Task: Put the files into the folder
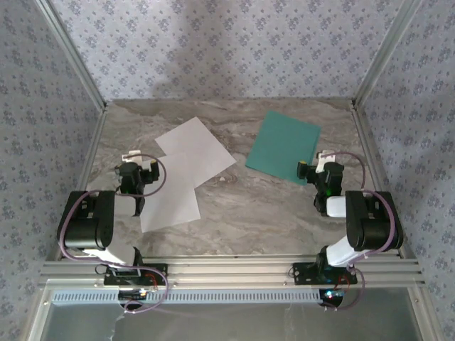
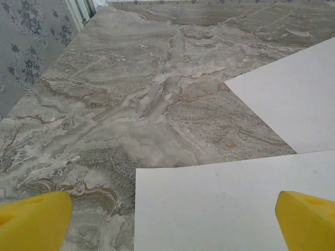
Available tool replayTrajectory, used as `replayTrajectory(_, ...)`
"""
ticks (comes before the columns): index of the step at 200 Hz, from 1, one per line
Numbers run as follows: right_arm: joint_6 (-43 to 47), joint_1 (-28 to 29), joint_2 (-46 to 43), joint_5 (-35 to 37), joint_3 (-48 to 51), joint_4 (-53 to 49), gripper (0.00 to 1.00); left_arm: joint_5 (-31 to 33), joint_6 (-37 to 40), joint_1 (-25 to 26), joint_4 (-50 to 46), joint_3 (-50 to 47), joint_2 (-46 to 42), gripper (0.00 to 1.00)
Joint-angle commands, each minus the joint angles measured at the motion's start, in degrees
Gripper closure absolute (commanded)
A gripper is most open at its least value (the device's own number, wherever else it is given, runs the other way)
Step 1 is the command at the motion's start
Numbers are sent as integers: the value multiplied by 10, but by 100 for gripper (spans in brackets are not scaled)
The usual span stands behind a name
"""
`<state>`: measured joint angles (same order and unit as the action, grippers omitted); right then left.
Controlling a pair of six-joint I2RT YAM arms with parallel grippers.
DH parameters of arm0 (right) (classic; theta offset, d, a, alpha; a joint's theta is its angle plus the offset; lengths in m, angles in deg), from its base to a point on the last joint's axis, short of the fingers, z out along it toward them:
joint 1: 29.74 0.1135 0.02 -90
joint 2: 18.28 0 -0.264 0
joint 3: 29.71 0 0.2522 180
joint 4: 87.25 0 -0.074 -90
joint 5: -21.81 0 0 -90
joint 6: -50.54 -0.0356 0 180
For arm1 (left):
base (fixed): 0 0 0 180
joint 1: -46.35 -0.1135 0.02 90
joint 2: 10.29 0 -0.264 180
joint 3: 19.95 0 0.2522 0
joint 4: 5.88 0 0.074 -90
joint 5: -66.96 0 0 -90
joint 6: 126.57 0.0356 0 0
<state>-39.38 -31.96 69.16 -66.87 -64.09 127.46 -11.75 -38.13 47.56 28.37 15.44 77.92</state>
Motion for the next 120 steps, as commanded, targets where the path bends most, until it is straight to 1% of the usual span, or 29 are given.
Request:
replayTrajectory(1,10,4,4,11,-11,6,0,-8,-7,-4,2,14,-3,0)
replayTrajectory(120,8,1,3,5,-11,6,0,-9,-7,-4,1,13,-3,0)
